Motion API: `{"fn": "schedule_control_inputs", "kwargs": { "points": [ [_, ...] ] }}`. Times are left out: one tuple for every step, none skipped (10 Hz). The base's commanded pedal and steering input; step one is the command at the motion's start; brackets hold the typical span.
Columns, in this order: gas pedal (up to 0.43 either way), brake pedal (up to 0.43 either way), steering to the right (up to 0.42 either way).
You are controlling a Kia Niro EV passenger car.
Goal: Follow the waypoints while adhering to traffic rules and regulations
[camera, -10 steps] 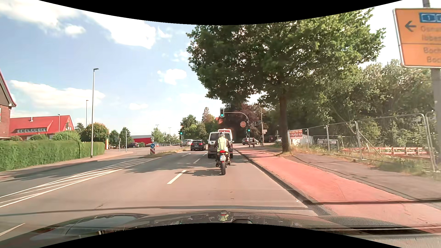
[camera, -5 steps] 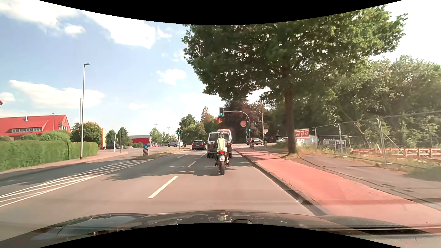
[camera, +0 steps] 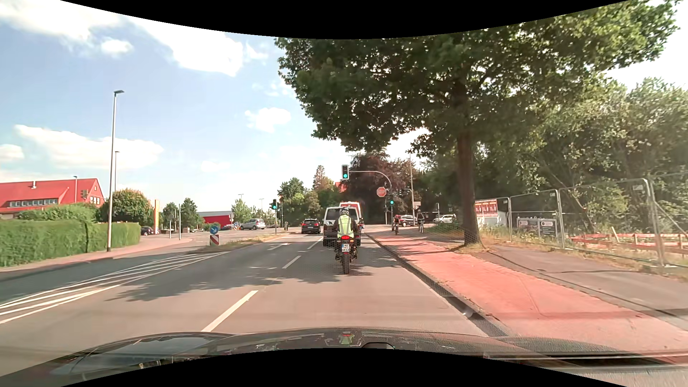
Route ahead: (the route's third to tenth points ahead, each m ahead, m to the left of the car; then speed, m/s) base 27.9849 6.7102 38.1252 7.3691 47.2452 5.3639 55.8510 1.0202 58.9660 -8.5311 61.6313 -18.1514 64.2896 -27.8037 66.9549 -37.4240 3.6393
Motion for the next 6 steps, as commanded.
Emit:
{"fn": "schedule_control_inputs", "kwargs": {
  "points": [
    [0.157, 0.000, -0.014],
    [0.150, 0.000, -0.012],
    [0.150, 0.000, -0.010],
    [0.150, 0.000, -0.009],
    [0.150, 0.000, -0.010],
    [0.150, 0.000, -0.010]
  ]
}}
